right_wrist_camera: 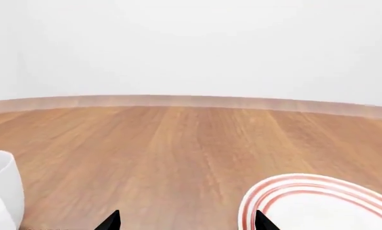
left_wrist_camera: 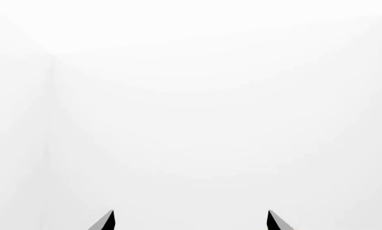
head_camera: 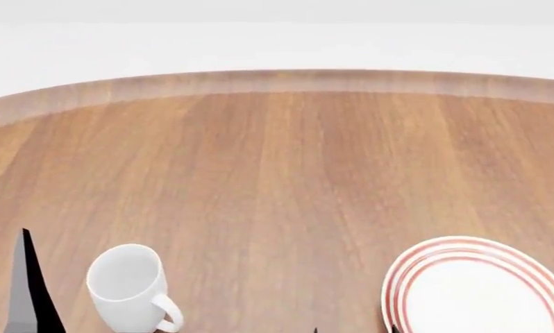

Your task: Pick up the red mug and put it on the plate

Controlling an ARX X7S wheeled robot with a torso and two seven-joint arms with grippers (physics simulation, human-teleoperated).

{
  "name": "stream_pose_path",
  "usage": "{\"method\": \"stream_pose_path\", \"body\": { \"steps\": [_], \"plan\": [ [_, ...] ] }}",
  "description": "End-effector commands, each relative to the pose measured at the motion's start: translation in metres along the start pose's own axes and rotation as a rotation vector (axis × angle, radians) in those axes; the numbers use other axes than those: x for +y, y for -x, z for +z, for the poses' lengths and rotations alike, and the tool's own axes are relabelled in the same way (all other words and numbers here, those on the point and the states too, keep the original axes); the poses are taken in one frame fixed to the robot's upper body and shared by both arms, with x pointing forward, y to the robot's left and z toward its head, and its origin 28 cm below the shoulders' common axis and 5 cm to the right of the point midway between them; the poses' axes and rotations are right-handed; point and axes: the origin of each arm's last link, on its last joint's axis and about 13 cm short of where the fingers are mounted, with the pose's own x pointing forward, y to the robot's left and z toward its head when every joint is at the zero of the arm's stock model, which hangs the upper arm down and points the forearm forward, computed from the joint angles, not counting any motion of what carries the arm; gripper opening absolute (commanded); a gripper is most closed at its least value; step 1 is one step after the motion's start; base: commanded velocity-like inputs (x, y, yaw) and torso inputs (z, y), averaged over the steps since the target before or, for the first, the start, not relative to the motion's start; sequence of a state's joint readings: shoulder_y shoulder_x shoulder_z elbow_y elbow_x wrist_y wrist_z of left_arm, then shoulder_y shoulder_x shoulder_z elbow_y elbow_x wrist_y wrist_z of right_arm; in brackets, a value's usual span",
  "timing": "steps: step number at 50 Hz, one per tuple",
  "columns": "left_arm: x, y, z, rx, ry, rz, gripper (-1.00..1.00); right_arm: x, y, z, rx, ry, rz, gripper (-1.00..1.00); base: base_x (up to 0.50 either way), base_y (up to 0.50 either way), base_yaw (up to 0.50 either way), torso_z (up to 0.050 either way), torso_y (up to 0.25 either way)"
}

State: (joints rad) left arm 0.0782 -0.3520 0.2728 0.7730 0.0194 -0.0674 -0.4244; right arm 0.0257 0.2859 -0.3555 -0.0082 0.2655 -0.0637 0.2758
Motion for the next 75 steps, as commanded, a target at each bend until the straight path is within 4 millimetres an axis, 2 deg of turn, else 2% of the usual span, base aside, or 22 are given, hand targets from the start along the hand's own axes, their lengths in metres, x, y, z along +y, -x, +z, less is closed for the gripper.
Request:
{"method": "stream_pose_path", "body": {
  "steps": [1,7,15,33,51,68,75],
  "plan": [
    [0.000,0.000,0.004,0.000,0.000,-0.001,1.00,-0.002,0.015,0.013,-0.044,-0.006,0.021,1.00,0.00,0.00,0.00,0.000,0.000],
    [-0.003,-0.002,0.004,0.000,-0.001,-0.005,1.00,-0.005,0.033,0.032,-0.063,0.015,0.041,1.00,0.00,0.00,0.00,0.000,0.000],
    [-0.003,-0.005,0.006,0.000,-0.001,-0.006,1.00,-0.007,0.057,0.045,-0.073,0.053,0.076,1.00,0.00,0.00,0.00,0.000,0.000],
    [-0.005,-0.004,0.005,0.000,0.001,-0.008,1.00,-0.015,0.108,0.051,-0.072,0.126,0.150,1.00,0.00,0.00,0.00,0.000,0.000],
    [-0.006,-0.006,0.004,0.003,-0.002,-0.011,1.00,-0.016,0.161,0.030,-0.090,0.039,0.233,1.00,0.00,0.00,0.00,0.000,0.000],
    [-0.005,-0.007,0.005,0.001,-0.002,-0.008,1.00,-0.014,0.188,0.006,-0.086,0.009,0.257,1.00,0.00,0.00,0.00,0.000,0.000],
    [-0.005,-0.007,0.006,0.000,-0.002,-0.010,1.00,-0.015,0.196,-0.013,-0.071,0.033,0.259,1.00,0.00,0.00,0.00,0.000,0.000]
  ]
}}
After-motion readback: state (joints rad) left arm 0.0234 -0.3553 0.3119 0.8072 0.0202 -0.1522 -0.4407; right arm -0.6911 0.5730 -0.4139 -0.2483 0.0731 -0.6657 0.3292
